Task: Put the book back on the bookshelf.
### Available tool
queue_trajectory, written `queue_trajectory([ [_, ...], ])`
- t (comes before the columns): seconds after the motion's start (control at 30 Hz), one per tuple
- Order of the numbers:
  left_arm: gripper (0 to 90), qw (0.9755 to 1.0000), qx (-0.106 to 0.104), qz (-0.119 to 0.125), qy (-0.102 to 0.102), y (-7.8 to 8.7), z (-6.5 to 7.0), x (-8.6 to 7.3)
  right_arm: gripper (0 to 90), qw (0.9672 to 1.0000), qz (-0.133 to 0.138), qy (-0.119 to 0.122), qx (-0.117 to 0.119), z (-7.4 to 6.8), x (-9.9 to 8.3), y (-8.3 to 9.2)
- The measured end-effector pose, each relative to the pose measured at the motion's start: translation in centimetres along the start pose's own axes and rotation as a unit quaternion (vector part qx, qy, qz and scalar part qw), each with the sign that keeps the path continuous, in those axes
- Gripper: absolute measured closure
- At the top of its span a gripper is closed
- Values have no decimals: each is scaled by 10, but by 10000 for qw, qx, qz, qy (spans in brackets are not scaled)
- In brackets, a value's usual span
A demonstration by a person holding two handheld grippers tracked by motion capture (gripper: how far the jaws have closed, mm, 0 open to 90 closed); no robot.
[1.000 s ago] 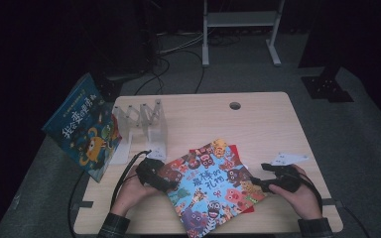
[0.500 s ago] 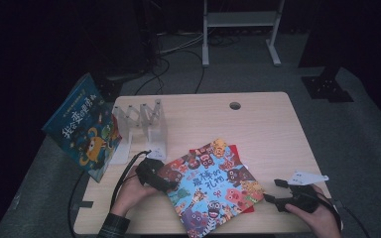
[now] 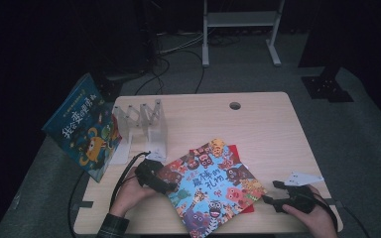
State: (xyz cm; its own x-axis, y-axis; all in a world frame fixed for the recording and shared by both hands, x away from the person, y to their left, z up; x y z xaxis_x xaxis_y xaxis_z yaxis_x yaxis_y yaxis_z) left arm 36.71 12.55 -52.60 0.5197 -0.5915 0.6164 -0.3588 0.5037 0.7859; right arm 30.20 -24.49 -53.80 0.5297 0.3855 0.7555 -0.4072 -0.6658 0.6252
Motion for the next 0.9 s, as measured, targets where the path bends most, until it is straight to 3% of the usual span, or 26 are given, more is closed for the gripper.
queue_trajectory([
  [0.9, 0, 9994, -305, -149, 20, -1, 8, -3, 297, 9998, -31, 86, -161, 31, 30, -22],
])
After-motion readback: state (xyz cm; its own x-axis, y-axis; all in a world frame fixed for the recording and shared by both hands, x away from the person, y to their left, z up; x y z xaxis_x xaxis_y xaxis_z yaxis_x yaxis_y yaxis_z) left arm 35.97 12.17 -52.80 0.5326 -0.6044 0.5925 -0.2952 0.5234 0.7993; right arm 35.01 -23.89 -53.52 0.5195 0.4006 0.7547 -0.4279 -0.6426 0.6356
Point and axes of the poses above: each handheld gripper's, and its own axes: y roughly backward along the jaws, x roughly out of its top, z roughly to its right, the point moved 8 cm from there along -y, roughly forward along the jaws, and after that the axes turned 8 degrees about x, right-handed, at the moved point
